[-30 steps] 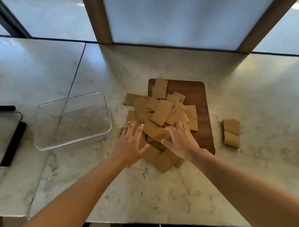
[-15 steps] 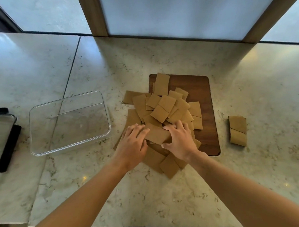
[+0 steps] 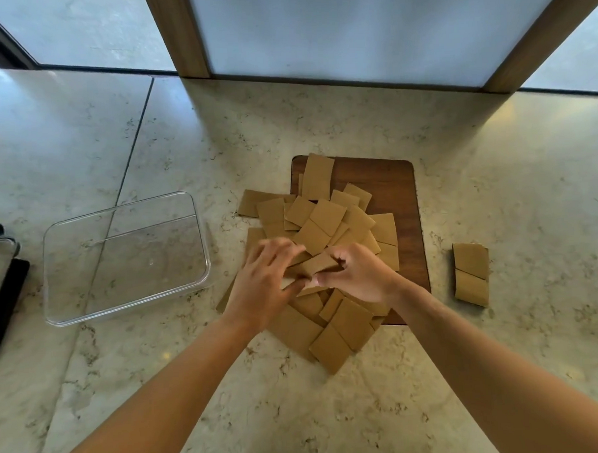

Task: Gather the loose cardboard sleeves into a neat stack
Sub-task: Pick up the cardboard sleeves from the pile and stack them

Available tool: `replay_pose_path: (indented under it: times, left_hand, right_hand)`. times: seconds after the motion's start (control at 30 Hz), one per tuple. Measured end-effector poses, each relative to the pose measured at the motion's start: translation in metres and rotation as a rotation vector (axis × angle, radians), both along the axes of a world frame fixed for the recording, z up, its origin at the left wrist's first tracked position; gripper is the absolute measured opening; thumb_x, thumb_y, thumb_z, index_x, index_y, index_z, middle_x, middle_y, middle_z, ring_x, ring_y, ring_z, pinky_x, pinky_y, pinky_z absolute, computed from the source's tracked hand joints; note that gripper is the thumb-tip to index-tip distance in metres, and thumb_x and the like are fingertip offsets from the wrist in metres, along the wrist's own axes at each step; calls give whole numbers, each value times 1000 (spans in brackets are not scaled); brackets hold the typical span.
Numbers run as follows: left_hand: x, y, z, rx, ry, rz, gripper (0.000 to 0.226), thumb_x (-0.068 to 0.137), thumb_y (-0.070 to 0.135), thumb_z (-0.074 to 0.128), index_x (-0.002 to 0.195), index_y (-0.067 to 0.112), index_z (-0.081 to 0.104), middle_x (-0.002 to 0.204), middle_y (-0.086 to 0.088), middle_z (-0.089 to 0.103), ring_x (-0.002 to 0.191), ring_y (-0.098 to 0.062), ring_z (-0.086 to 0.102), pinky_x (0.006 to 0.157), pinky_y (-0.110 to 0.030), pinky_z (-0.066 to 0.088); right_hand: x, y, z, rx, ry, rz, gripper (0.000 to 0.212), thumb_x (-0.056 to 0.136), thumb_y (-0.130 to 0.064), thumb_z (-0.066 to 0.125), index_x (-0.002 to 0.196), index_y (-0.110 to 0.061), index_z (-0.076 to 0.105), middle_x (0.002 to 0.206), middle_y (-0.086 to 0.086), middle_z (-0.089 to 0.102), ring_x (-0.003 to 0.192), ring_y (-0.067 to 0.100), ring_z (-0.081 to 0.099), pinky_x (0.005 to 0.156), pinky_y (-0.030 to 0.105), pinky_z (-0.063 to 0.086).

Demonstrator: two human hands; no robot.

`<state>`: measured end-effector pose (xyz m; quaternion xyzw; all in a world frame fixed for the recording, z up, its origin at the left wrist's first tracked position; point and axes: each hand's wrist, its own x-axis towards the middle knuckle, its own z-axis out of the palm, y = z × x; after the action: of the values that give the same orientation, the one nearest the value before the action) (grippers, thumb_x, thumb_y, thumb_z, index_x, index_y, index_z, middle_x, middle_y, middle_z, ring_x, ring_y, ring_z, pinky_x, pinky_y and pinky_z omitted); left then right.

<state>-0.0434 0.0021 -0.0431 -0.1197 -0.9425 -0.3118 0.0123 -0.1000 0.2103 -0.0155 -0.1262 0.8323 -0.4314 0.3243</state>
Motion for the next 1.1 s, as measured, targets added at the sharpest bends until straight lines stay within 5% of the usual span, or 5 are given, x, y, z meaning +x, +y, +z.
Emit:
replay_pose_path:
  times: [0.13, 0.33, 0.57, 0.87, 1.1]
  left_hand:
    - [-5, 3, 4, 397, -394, 130, 5, 97, 26, 72, 94, 28, 68, 72, 14, 71, 68, 4, 63, 60, -13, 48]
    - [-18, 10, 9, 1327, -934, 581, 30, 91, 3, 58, 120, 0, 62, 100, -27, 78, 88, -42, 77, 71, -46, 64]
    - [-44, -6, 5, 1333, -898, 581, 40, 98, 9, 41, 138, 6, 44, 85, -24, 69, 57, -28, 58, 51, -35, 48]
    - [-80, -4, 7, 912, -814, 399, 61, 84, 68, 61, 128, 27, 54, 99, -16, 73, 72, -27, 76, 63, -42, 64]
    - [-73, -9, -4, 1173, -1074, 321, 32, 99, 4, 52, 129, 8, 63, 117, -22, 76, 107, -41, 74, 86, -53, 63]
  right_hand:
    - [-6, -3, -3, -184, -41, -257, 18, 83, -21, 87, 84, -10, 73, 66, -3, 73, 56, 4, 58, 53, 20, 44]
    - [-6, -27, -20, -278, -226, -389, 4, 98, -19, 71, 98, -15, 73, 70, -10, 71, 61, 5, 66, 55, 16, 53]
    - [-59, -32, -35, 597, 237, -341, 95, 78, -67, 77, 151, -20, 39, 144, 11, 39, 134, 29, 39, 113, 44, 39]
    - [-92, 0, -22, -77, 32, -571, 5, 98, -30, 69, 103, -32, 70, 89, -16, 72, 80, 2, 68, 67, 18, 51]
    - [-86, -22, -29, 186, 231, -376, 38, 100, -46, 62, 132, -25, 66, 112, -10, 62, 110, -3, 53, 99, 26, 48]
